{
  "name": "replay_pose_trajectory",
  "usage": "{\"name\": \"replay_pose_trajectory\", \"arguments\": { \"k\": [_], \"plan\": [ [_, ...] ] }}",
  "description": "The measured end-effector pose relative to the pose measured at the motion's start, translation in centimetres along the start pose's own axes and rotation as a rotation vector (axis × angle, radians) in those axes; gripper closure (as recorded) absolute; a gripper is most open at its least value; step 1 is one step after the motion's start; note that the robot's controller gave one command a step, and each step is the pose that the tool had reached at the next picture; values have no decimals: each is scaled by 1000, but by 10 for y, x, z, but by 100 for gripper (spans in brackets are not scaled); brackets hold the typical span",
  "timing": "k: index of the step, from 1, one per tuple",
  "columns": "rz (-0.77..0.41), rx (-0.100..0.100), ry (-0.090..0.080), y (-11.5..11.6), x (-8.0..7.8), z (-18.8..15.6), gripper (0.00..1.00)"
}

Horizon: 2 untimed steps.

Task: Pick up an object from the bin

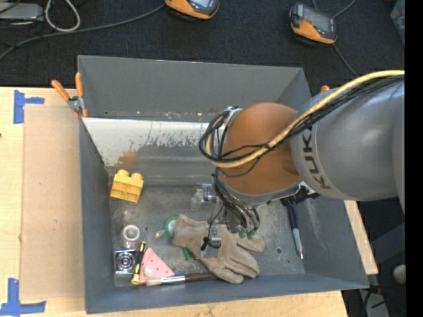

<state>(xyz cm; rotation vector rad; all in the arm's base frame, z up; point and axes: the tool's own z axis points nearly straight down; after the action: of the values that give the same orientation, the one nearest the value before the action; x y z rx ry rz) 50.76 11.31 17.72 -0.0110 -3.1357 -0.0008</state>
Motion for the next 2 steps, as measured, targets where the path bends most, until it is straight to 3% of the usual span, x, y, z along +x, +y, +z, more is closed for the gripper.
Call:
{"name": "replay_pose_trajectory", "arguments": {
  "k": [1, 2],
  "plan": [
    [-162, 2, 3, -23, 26, 34, 0],
    [-114, -2, -4, -15, 14, 89, 100]
  ]
}}
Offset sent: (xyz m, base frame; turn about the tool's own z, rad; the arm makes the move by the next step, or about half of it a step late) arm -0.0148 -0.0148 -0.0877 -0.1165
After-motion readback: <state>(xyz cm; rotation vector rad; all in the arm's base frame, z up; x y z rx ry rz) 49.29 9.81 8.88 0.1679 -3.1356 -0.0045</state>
